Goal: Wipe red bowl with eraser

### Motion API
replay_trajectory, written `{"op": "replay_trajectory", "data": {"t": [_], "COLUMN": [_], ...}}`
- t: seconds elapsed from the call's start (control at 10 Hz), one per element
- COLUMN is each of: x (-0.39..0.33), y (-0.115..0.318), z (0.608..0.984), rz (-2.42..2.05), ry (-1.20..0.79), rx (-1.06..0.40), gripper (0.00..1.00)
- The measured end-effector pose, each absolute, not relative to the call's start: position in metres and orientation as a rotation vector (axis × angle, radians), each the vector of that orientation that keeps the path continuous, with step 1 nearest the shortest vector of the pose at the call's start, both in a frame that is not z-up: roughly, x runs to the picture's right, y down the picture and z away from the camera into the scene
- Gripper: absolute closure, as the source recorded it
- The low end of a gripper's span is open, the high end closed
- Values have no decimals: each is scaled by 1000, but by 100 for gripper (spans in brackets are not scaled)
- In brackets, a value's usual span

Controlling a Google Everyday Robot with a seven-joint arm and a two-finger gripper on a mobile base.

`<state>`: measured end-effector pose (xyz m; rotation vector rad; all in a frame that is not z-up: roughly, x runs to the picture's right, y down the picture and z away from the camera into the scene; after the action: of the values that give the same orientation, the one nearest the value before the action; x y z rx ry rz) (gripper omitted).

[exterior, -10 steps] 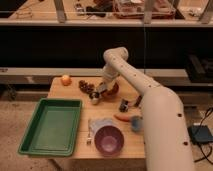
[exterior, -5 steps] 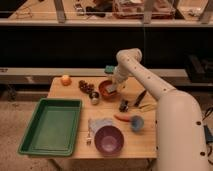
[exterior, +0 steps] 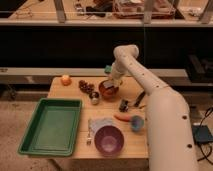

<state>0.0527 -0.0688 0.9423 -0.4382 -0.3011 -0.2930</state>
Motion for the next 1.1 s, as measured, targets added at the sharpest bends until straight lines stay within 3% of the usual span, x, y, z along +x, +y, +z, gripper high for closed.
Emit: {"op": "replay_trajectory", "data": {"t": [0.3,1.1], "x": [34,30], "y": [-75,-35], "z": [958,928], "rz": [-311,-403], "ry": [-308,-347], "rx": [-447,-461], "gripper": [100,100]}}
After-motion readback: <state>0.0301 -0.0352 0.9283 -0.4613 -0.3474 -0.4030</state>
